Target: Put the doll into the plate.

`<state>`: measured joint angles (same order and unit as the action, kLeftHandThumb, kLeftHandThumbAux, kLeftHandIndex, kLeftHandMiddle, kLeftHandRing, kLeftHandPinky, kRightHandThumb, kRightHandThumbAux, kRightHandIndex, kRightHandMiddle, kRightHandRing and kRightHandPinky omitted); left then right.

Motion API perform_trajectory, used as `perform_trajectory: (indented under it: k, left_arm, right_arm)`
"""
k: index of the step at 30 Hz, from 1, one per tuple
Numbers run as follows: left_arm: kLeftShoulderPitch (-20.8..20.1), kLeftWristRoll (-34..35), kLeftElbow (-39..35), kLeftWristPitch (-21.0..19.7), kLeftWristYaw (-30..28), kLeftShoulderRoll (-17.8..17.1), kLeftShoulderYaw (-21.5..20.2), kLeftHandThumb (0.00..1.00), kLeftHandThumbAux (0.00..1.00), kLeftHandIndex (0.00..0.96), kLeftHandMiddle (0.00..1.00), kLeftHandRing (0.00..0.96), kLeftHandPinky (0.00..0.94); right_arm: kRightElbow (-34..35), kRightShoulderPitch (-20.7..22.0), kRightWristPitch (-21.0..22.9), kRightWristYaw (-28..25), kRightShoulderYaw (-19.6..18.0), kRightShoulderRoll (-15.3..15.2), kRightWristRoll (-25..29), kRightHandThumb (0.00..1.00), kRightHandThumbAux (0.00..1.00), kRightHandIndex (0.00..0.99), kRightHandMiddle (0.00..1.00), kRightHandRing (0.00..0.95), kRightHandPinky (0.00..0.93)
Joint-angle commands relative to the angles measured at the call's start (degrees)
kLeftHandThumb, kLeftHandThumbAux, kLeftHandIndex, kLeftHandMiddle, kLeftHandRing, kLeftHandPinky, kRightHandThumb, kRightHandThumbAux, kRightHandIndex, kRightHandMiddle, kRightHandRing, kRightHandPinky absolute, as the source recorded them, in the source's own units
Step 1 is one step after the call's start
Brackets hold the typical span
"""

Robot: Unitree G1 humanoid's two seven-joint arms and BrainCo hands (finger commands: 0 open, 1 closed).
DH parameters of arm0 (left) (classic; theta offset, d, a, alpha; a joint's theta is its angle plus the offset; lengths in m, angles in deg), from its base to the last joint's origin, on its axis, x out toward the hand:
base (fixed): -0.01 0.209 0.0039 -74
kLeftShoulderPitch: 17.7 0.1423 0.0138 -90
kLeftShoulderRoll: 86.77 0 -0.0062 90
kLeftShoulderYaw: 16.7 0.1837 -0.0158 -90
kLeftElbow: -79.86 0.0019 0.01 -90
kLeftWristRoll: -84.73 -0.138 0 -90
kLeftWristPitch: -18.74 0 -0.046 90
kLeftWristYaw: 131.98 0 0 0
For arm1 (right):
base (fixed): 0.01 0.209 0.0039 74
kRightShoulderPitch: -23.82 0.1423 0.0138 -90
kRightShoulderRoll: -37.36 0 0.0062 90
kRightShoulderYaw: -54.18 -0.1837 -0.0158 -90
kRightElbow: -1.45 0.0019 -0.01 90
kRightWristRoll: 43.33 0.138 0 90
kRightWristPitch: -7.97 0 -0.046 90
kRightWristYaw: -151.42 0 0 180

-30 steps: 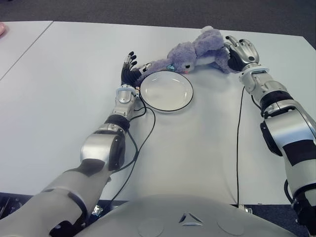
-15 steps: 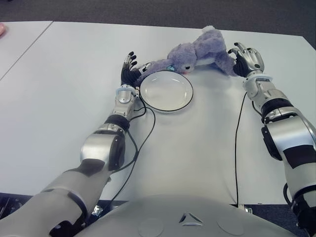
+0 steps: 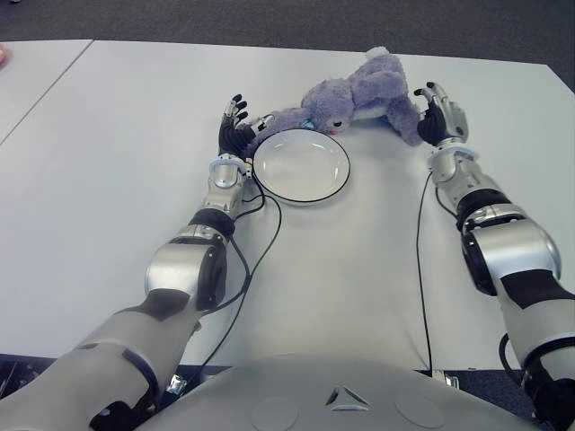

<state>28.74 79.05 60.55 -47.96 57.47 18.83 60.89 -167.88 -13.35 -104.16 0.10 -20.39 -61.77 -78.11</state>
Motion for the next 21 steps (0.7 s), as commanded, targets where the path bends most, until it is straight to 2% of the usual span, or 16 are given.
perform_trajectory:
  k: [1, 4, 7, 9, 12, 21]
  left_arm:
    - [11.6, -0.9, 7.8, -6.7, 0.5, 1.7, 0.4, 0.0, 0.69, 0.088, 0.118, 0.112, 0.105]
    - [11.6, -1.0, 7.7, -6.8, 0.6, 1.8, 0.5, 0.0, 0.693, 0.082, 0.116, 0.11, 0.104]
    - [11.5, -1.2, 7.7, -6.8, 0.9, 1.9, 0.6, 0.0, 0.696, 0.082, 0.118, 0.112, 0.112]
    - [11.5, -1.2, 7.7, -6.8, 1.0, 1.9, 0.6, 0.0, 0.696, 0.083, 0.12, 0.114, 0.116]
    - [11.5, -1.3, 7.7, -6.8, 1.1, 1.9, 0.7, 0.0, 0.697, 0.083, 0.124, 0.117, 0.116]
    - [11.5, -1.5, 7.8, -6.9, 1.4, 2.2, 0.6, 0.0, 0.688, 0.087, 0.128, 0.121, 0.123]
  right_arm:
    - [-0.1, -3.4, -2.9, -0.4, 0.1, 7.0, 0.6, 0.896, 0.681, 0.14, 0.0, 0.103, 0.375]
    - [0.0, -3.5, -4.0, -0.8, 0.9, 7.6, 0.1, 0.847, 0.653, 0.126, 0.0, 0.089, 0.358]
    - [0.3, -3.4, -6.6, 0.1, 2.0, 7.8, -0.8, 0.847, 0.634, 0.11, 0.0, 0.082, 0.349]
    - [0.7, -3.4, -8.9, 2.2, 3.0, 8.1, -1.6, 0.863, 0.624, 0.102, 0.0, 0.081, 0.347]
    - [1.1, -4.0, -11.7, 4.6, 4.5, 8.0, -2.7, 0.955, 0.696, 0.076, 0.0, 0.111, 0.391]
    - [0.4, -4.6, -11.8, 1.1, 5.7, 6.2, -2.9, 0.998, 0.731, 0.008, 0.0, 0.112, 0.416]
